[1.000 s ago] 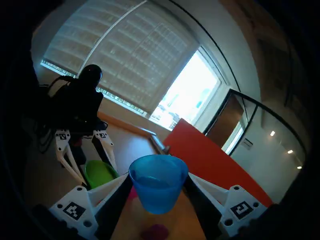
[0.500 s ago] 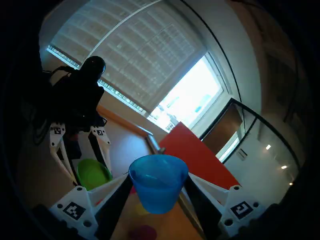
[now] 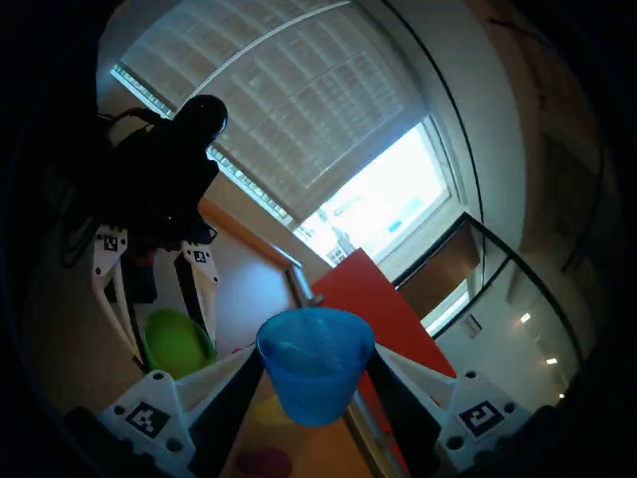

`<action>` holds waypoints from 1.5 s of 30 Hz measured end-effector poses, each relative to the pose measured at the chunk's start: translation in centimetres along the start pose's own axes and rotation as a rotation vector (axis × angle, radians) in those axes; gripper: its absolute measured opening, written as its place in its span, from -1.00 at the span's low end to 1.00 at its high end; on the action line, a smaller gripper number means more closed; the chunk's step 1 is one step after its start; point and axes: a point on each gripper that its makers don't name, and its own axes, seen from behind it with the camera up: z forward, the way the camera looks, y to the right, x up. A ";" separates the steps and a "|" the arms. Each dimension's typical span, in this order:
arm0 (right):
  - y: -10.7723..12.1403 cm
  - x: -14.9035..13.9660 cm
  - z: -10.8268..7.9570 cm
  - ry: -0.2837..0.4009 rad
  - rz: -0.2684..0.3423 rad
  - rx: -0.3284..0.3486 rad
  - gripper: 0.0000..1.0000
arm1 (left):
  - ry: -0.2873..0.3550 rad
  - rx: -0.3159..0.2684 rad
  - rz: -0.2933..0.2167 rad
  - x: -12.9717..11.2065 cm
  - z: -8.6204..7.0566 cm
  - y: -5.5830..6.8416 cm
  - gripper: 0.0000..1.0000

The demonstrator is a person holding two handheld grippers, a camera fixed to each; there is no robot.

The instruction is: Pour water

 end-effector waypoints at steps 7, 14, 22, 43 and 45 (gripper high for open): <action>0.2 0.4 0.1 0.000 -0.054 0.000 0.79 | 0.020 -0.008 -0.032 0.4 0.4 0.1 0.77; 0.3 0.6 0.2 -0.004 -0.100 0.000 0.79 | 0.034 -0.016 -0.050 0.7 0.5 0.0 0.78; 0.7 0.7 0.3 -0.010 -0.146 -0.011 0.80 | 0.037 -0.025 -0.057 0.7 0.8 0.1 0.77; 1.1 0.8 0.3 -0.021 -0.240 -0.020 0.80 | 0.032 -0.040 -0.061 0.7 1.4 0.3 0.77; 1.3 0.8 0.3 -0.021 -0.247 -0.023 0.80 | 0.031 -0.039 -0.061 0.6 1.4 0.3 0.77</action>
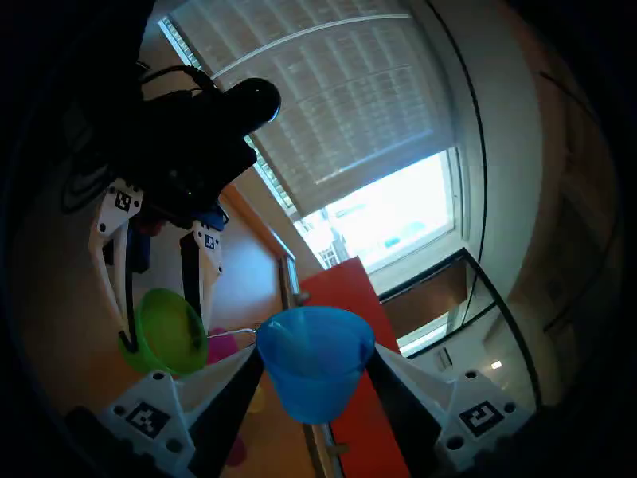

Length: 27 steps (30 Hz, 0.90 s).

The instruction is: Pour water

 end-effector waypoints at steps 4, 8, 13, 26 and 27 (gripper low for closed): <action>0.1 0.0 0.0 -0.002 -0.014 -0.005 0.79 | -0.003 0.002 -0.002 -0.2 0.0 -0.1 0.77; 0.2 0.1 0.0 -0.001 -0.024 -0.010 0.80 | -0.006 0.002 0.001 -0.3 0.0 -0.1 0.77; 0.4 0.1 0.0 -0.001 -0.039 -0.018 0.80 | -0.008 0.001 0.006 -0.2 0.0 -0.1 0.77; 0.9 0.1 0.0 -0.001 -0.084 -0.038 0.80 | -0.007 0.003 0.012 0.1 0.0 -0.1 0.77; 0.9 0.1 0.0 -0.002 -0.089 -0.039 0.80 | -0.007 0.003 0.013 0.1 0.0 -0.1 0.78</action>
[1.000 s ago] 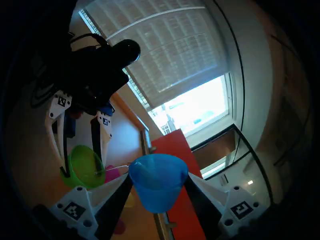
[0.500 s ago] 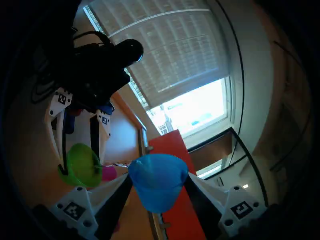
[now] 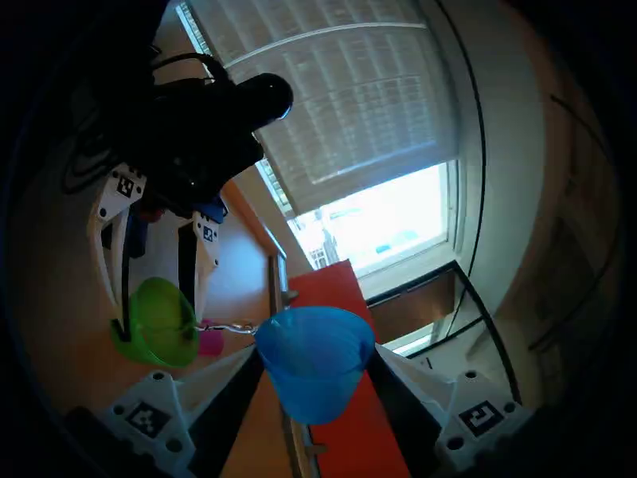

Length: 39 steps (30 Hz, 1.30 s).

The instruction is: Pour water

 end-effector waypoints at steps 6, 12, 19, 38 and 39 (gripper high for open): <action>0.1 0.0 0.0 -0.001 -0.020 -0.007 0.80 | -0.003 0.001 0.005 0.0 0.0 0.1 0.77; 0.4 0.0 -0.1 -0.006 -0.043 -0.014 0.80 | -0.003 0.001 0.006 0.1 -0.1 0.1 0.77; 0.7 0.0 -0.2 -0.009 -0.071 -0.026 0.79 | -0.005 0.001 0.008 0.0 -0.1 0.1 0.77; 1.4 0.4 -0.4 -0.009 -0.149 -0.049 0.80 | -0.009 -0.002 0.012 0.1 0.1 0.2 0.77; 1.5 0.4 -0.4 -0.009 -0.153 -0.050 0.80 | -0.009 -0.002 0.012 0.1 0.2 0.2 0.77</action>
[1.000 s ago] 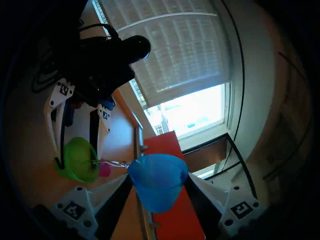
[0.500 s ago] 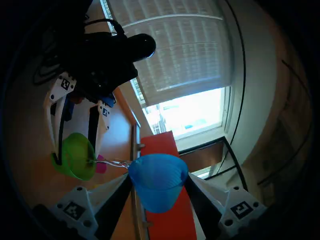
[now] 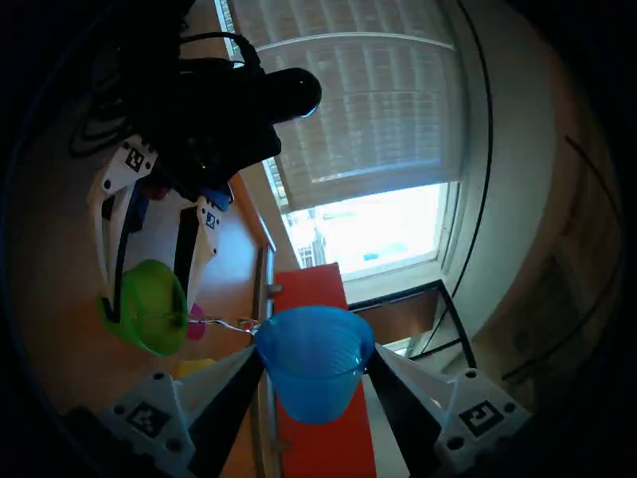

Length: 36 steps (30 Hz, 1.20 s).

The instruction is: Pour water

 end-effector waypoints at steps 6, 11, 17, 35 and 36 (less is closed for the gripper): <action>0.2 0.2 -0.1 0.002 -0.010 -0.006 0.80 | -0.001 0.000 0.000 0.0 0.1 0.0 0.77; 0.5 0.4 -0.1 0.001 -0.034 -0.012 0.80 | 0.000 0.000 0.001 0.2 0.1 0.0 0.77; 0.7 0.5 -0.1 0.002 -0.060 -0.016 0.80 | 0.000 -0.002 0.000 0.2 0.2 0.1 0.77; 1.2 0.5 0.1 -0.003 -0.137 -0.028 0.80 | -0.006 -0.004 0.001 0.0 0.7 0.1 0.77; 1.3 0.5 0.1 -0.002 -0.138 -0.029 0.79 | -0.006 -0.004 0.001 0.1 0.7 0.1 0.77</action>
